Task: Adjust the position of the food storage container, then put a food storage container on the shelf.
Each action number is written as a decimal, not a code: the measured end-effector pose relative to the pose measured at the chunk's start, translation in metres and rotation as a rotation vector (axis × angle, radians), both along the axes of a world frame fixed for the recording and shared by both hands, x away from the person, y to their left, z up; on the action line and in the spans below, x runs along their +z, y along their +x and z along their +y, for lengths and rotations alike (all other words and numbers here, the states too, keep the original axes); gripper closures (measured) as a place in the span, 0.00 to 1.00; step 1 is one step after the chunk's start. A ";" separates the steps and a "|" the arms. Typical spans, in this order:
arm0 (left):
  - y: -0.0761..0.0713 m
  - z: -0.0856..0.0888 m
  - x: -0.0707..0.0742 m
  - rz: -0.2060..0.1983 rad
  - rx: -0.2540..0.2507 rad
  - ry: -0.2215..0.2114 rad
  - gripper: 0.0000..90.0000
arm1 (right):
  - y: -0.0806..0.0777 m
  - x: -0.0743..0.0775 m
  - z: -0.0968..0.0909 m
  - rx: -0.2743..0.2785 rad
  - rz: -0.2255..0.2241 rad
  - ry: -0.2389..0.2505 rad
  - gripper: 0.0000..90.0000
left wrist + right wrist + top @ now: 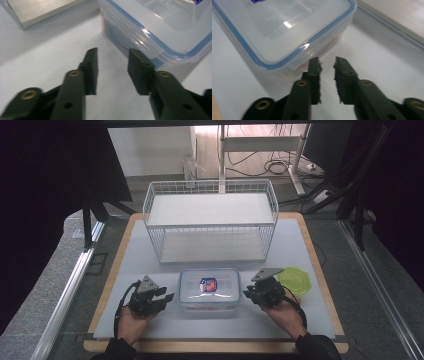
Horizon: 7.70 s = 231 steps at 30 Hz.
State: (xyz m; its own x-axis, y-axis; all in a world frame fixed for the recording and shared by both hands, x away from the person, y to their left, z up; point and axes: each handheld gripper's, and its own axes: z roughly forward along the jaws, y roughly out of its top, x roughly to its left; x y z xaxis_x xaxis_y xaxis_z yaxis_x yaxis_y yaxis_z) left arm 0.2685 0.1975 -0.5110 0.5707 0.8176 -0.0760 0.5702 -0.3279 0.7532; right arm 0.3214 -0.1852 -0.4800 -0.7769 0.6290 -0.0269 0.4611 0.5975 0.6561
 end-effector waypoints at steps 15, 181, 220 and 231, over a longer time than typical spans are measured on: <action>-0.013 0.007 0.001 -0.061 -0.026 -0.042 0.07 | -0.015 0.005 -0.027 0.043 -0.017 0.182 0.21; 0.167 0.006 0.202 -0.034 -0.144 -0.384 0.55 | 0.146 0.175 0.003 -0.046 0.018 0.607 0.57; 0.183 -0.010 0.183 -0.119 -0.064 -0.255 0.47 | 0.173 0.174 0.017 -0.132 0.000 0.525 0.42; 0.183 -0.008 0.185 -0.125 -0.055 -0.293 0.46 | 0.176 0.178 0.022 -0.192 -0.056 0.448 0.36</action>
State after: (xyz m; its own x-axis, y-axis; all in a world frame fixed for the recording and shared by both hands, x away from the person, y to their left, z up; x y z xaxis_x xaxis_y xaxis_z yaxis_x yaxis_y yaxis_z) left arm 0.4514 0.1895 -0.3265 0.6333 0.7388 -0.2304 0.4547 -0.1143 0.8833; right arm 0.4972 -0.1629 -0.3022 -0.6507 0.7202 0.2405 0.4919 0.1585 0.8561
